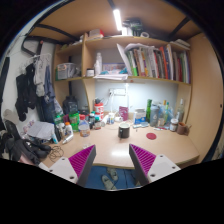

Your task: Pour water

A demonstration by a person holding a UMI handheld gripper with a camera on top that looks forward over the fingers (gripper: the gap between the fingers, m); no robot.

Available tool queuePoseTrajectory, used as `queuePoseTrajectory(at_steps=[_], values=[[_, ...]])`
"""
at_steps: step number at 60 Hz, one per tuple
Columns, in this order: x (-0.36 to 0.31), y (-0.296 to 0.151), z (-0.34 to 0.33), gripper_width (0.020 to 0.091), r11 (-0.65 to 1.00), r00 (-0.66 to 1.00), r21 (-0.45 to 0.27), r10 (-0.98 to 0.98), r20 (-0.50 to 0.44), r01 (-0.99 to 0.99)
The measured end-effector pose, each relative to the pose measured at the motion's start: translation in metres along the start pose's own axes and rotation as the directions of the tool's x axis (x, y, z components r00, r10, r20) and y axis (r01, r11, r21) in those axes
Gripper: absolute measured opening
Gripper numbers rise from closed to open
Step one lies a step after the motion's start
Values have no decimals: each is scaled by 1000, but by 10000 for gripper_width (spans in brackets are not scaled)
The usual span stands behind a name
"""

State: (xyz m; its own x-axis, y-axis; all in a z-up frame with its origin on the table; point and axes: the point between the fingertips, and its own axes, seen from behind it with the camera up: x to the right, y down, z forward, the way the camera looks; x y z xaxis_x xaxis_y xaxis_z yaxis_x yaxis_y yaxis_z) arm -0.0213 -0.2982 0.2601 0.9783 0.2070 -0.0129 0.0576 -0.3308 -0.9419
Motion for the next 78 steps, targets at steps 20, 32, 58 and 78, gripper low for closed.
queuePoseTrajectory(at_steps=[20,32,58,78], values=[[-96,47,156,748,998,984,44,-45,173,37],[-151,66,273,743,998,978,65,-35,204,22],[-168,56,385,473,979,990,190,-93,102,72],[-162,8,401,405,986,958,28,150,245,-162]])
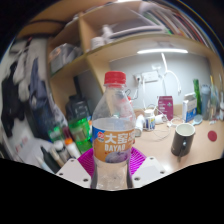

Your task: Pour water

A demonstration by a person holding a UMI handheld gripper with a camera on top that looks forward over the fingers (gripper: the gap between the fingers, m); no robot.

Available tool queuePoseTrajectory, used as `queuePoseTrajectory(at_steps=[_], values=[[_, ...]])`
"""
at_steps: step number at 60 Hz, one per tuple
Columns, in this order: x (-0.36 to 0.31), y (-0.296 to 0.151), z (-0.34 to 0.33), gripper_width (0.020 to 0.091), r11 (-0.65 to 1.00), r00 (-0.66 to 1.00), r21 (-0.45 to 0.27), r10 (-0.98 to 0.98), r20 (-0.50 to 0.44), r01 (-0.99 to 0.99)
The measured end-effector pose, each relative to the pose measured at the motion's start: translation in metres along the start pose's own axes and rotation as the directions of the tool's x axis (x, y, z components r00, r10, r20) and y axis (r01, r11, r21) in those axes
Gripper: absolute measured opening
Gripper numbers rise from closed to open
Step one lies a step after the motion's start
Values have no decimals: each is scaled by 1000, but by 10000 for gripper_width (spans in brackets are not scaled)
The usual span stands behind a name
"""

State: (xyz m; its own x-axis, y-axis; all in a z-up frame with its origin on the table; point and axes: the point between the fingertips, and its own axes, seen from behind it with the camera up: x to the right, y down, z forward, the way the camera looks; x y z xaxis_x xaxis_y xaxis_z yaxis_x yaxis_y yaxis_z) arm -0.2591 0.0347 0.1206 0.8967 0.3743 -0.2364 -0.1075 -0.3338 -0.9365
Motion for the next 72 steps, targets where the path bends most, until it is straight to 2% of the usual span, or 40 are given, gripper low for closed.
queuePoseTrajectory(at_steps=[6,9,17,19,23,30,34,46,55,65,69,72], values=[[18,-45,8,404,946,946,-19,323,36,-323],[32,-59,15,403,872,872,-33,489,20,-489],[68,-72,38,404,596,599,-96,801,-1,-797],[72,-72,46,388,519,522,-126,853,6,-846],[72,-77,54,402,328,330,-185,944,20,-927],[69,-99,58,400,-67,-84,-274,995,49,-959],[73,-114,58,402,-222,-251,-298,966,61,-928],[93,-138,59,403,-439,-483,-302,871,89,-846],[106,-140,58,403,-490,-533,-280,840,102,-826],[98,-140,57,404,-474,-521,-309,849,88,-825],[89,-139,54,405,-374,-421,-327,903,84,-868],[84,-145,48,404,-194,-241,-322,964,111,-927]])
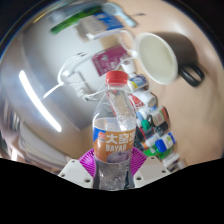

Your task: Pour water

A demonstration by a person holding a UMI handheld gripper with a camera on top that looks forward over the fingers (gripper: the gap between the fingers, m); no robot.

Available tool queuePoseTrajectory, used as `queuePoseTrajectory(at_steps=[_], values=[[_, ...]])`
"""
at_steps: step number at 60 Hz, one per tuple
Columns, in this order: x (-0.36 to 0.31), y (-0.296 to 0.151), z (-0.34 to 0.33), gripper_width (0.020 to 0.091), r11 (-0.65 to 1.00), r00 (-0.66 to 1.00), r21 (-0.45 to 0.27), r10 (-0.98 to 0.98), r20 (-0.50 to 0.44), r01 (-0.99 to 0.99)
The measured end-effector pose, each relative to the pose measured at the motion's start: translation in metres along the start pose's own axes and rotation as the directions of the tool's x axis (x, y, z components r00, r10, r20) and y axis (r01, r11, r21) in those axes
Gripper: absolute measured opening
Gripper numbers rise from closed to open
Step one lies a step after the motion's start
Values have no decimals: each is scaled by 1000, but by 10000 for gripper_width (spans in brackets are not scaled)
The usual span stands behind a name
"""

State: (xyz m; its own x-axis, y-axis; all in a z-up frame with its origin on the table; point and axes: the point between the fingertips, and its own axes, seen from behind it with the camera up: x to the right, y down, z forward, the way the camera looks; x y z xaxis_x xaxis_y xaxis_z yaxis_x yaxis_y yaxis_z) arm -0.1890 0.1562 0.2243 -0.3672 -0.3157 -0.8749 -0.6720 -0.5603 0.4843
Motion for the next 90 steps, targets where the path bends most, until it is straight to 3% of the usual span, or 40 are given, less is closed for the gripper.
queuePoseTrajectory(at_steps=[6,12,17,22,28,31,37,44,49,55,60,72,79,84,90], values=[[-36,14,-18,402,827,828,-36,-561,23,561],[-91,10,-44,404,326,326,11,-945,-13,945],[-149,4,-66,403,-53,-45,76,-995,-94,996],[-199,-47,-97,407,-303,-270,129,-936,-225,944],[-207,-130,-128,406,-448,-376,77,-822,-428,891],[-189,-183,-147,412,-468,-395,11,-757,-521,883],[-139,-284,-176,415,-446,-417,-115,-674,-609,888],[-97,-347,-195,438,-430,-441,-188,-625,-644,883],[-74,-370,-200,453,-396,-418,-193,-628,-656,898],[-46,-390,-203,477,-372,-408,-204,-632,-659,906],[-56,-387,-200,482,-446,-398,-107,-633,-664,888],[-54,-384,-205,501,-440,-391,-107,-630,-671,892],[-43,-384,-205,600,-379,-406,-191,-645,-647,906],[-25,-377,-209,856,-288,-381,-249,-694,-611,925],[-29,-364,-232,830,-270,-374,-259,-672,-639,927]])
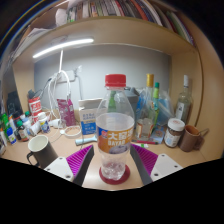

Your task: Pour water

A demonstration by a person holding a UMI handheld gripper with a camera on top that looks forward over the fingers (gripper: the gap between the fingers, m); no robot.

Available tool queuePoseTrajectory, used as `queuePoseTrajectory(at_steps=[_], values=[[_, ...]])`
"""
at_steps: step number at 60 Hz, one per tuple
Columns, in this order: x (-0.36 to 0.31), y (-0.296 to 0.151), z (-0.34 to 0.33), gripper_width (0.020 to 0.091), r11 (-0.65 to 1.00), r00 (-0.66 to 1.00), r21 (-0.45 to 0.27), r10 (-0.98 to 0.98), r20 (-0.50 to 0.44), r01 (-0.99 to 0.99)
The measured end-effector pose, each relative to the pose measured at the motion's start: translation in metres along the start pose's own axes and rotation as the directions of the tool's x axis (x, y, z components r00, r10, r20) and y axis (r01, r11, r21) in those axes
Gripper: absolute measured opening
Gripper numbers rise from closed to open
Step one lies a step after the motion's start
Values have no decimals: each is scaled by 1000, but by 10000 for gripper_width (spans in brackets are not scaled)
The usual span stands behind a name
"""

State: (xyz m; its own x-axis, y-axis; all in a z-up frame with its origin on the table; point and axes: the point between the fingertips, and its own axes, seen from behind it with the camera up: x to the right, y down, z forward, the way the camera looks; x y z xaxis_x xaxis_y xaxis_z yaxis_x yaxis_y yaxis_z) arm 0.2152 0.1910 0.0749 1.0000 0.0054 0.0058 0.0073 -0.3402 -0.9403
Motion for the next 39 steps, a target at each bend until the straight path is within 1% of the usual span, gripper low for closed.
queuePoseTrajectory(at_steps=[9,18,25,32,35,39], values=[[-6,0,-56,831,999,1000,-37,13,-7,-13],[-12,-25,-146,834,999,999,-26,24,-44,-25],[-26,-50,-228,833,1000,998,8,5,-57,-4],[-37,-68,-303,838,999,997,22,-34,-76,36],[-43,-77,-331,835,998,996,40,-39,-77,42],[-49,-83,-359,836,998,997,44,-38,-66,41]])
